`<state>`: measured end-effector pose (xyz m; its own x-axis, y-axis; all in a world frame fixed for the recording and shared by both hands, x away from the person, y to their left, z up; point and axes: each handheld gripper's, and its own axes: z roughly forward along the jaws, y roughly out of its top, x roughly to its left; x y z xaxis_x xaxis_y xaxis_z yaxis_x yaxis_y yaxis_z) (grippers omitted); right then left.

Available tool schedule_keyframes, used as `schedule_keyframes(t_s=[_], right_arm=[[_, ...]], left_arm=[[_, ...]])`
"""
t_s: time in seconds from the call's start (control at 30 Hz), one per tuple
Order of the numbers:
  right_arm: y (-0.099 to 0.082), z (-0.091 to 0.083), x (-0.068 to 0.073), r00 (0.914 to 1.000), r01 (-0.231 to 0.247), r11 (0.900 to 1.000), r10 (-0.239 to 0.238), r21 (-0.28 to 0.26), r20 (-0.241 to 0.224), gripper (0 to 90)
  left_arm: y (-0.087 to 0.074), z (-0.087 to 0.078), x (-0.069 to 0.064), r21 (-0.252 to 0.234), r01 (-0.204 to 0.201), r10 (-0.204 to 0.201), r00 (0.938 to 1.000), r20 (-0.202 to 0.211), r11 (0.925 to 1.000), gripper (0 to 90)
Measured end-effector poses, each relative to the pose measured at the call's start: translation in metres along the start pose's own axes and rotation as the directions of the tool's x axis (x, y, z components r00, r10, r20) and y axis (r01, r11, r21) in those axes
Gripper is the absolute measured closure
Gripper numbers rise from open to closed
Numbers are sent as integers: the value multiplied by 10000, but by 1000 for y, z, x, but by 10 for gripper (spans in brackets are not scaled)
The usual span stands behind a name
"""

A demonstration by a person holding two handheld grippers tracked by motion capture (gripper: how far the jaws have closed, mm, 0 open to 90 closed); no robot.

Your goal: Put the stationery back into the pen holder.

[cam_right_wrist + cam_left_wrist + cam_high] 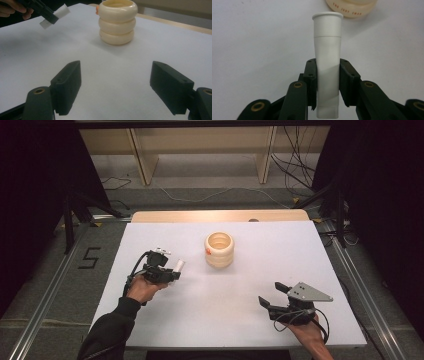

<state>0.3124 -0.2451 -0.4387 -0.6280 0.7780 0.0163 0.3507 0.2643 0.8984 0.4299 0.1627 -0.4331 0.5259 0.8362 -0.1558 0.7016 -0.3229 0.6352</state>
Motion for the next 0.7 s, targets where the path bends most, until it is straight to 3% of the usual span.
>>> schedule_keyframes(t_s=[0.07, 0.13, 0.23, 0.37, 0.6, 0.7], right_arm=[[0, 0, 0, 10000, 0, 10000, 0, 10, -9, 257], [0, 0, 0, 10000, -15, 10000, 15, 11, -20, 257], [0, 0, 0, 10000, -25, 10000, 25, 5, -24, 257], [-1, 1, -1, 10000, -33, 10000, 33, -4, -46, 257], [-1, 1, 0, 10000, -20, 10000, 20, 32, -24, 257], [-1, 2, 0, 10000, -25, 10000, 25, 42, -30, 257]], left_arm=[[0, -1, 0, -313, 106, -101, 9998, 153, 9995, 698], [1, -3, 2, -734, 491, -443, 9969, 657, 9961, 698], [1, -6, 2, -1262, 496, -414, 9969, 672, 9908, 698], [1, -9, 2, -2142, 771, -595, 9944, 875, 9738, 698], [0, -11, 1, -2890, 789, -572, 9949, 827, 9541, 698], [0, -11, 1, -3259, 947, -685, 9935, 909, 9406, 698]])
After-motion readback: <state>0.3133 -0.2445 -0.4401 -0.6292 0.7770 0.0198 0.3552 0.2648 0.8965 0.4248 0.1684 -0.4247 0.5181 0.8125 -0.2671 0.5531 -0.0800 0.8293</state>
